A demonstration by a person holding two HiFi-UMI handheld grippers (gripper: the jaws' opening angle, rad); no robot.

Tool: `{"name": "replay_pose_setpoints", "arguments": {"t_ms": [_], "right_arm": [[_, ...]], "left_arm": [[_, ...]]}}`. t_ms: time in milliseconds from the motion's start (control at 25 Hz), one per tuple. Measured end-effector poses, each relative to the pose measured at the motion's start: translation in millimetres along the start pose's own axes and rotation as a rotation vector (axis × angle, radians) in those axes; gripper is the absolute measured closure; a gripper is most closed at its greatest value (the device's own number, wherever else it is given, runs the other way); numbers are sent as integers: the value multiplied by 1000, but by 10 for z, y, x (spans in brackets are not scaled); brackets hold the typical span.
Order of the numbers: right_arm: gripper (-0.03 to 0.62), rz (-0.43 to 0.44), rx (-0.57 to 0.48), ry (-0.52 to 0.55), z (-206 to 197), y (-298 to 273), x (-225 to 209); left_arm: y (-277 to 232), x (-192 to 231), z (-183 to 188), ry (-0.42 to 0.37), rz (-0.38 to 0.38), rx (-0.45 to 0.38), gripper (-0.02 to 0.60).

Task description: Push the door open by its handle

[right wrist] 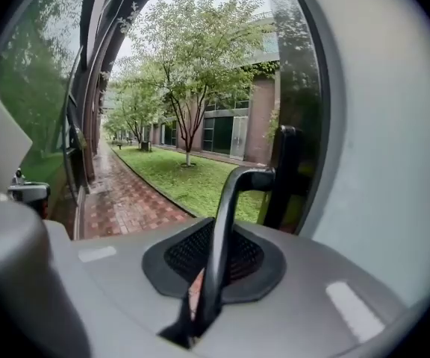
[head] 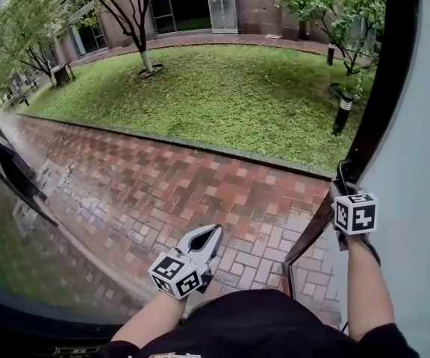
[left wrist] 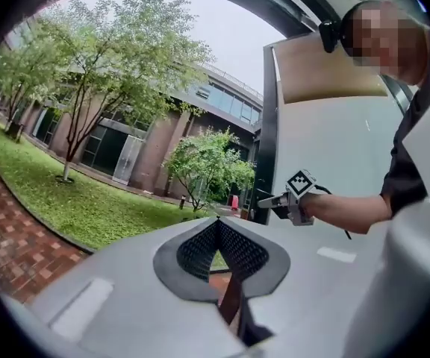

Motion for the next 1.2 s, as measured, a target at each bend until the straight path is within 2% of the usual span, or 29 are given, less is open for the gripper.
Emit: {"name": "replay_pose_setpoints", "arguments": {"t_ms": [120,200,440,480,560,600,680,720,760,800,840,920,960,1000,1040,1080,1120,1200], "right_arm": [[582,-79,40,-9,-52,6,-524],[585,-116,53,-45,-109,12,-784],[584,-247,61,-101,-69,99,-1369],[564,-271,63,-90,-48,113,-1424],[486,-346,84,-24,-14,195,-1482],[442,-409,92,45,43,271,-1488],[439,-562,70,262,306,480,-1373],[441,-605,28,378,472,575,-1190],[440,-589,-43,462,623,632,-911],[440,-500,-134,490,735,638,-566],[441,-346,-230,448,787,590,-210],[446,24,-377,201,684,399,312],[477,166,-416,50,559,292,424],[538,253,-435,-88,409,186,448],[587,291,-437,-199,255,85,417],[593,296,-428,-276,114,-10,367],[594,286,-415,-320,-1,-93,322],[594,272,-390,-320,-136,-210,298]], "left_arm": [[-376,43,0,-31,-61,34,584],[-533,164,-15,-18,-70,42,584],[-1008,548,51,4,-170,57,584],[-1064,608,50,15,-185,58,585],[-1157,691,43,25,-224,66,586],[-1211,724,50,18,-245,69,585],[-1335,810,72,8,-268,69,586],[-1387,863,83,12,-271,69,585],[-1430,912,96,18,-274,68,585],[-1469,950,113,24,-277,67,584],[-1508,970,131,27,-281,65,585],[-1573,960,161,32,-290,60,585],[-1596,936,173,36,-292,58,585],[-1613,905,182,37,-294,56,584],[-1627,874,187,38,-295,54,585],[-1640,848,188,37,-292,53,584],[-1650,831,189,36,-287,53,585],[-1658,801,188,31,-275,57,586]]}}
Point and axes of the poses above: the fingertips, and each gripper's own axes: y backward along the fingers, x to its left, z out of its top, the point moved 2 cm from there along y, backward along the fingers, and after that the axes turned 1 degree about -x, right-handed, at the moved point
